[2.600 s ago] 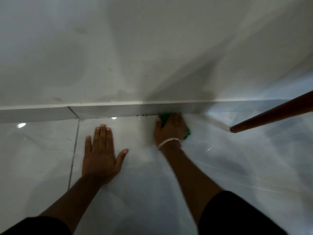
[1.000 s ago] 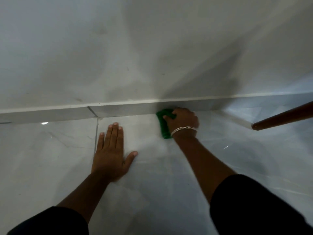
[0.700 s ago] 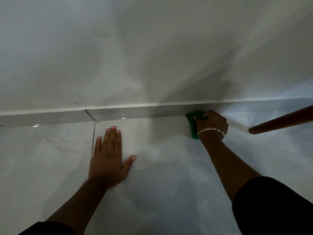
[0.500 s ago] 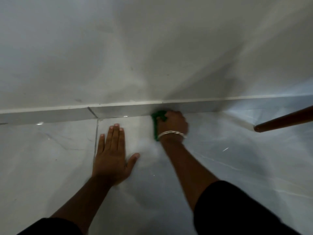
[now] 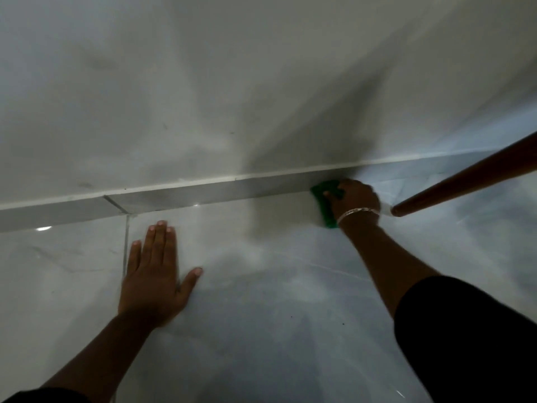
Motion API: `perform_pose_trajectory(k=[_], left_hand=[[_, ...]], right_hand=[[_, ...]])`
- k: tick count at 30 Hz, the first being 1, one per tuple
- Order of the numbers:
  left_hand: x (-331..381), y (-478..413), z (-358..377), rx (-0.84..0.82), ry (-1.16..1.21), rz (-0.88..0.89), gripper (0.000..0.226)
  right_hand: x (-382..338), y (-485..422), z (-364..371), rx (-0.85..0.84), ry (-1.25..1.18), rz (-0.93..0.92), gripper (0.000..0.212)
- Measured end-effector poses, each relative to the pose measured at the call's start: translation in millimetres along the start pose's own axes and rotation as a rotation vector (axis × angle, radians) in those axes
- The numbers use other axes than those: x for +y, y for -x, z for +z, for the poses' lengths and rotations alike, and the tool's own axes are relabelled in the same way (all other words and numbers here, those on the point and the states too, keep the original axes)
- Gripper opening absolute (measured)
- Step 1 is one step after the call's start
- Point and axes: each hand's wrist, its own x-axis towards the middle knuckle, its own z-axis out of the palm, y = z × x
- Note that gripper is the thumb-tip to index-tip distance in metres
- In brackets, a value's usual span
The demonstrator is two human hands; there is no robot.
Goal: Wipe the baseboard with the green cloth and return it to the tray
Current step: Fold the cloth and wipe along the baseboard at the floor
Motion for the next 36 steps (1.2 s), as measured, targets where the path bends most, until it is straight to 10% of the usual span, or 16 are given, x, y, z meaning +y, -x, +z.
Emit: perform_pose_trajectory(k=[6,12,17,22,27,36], left_hand=[[23.9,-5.4,2.4,0.038,0.011,-0.039,0.089],[24.5,-7.7,1.6,0.028,-0.013,-0.027,0.089],[26.8,-5.7,-6.5,-0.01,0.017,-0.041,0.091],[28.2,-5.2,-10.0,0.0,0.037,-0.041,0.09],[28.2,-5.3,-8.6,0.012,0.028,-0.042,0.09],[23.1,-7.5,-4.8,-0.036,0.015,-0.021,0.088]], right_hand=[[-39.1,25.1,21.7,0.065,-0.102,0.143,0.039],[-151.5,102.2,74.7,-0.011,-0.136,-0.271,0.05],[-108.3,74.1,57.3,-0.132,-0.118,-0.402,0.035],[2.3,16.1,4.6,0.002,-0.038,-0.111,0.017],[-34.3,20.4,21.8,0.039,-0.042,0.149,0.029],[-210.3,110.2,79.8,-0.2,-0.07,-0.345,0.033]])
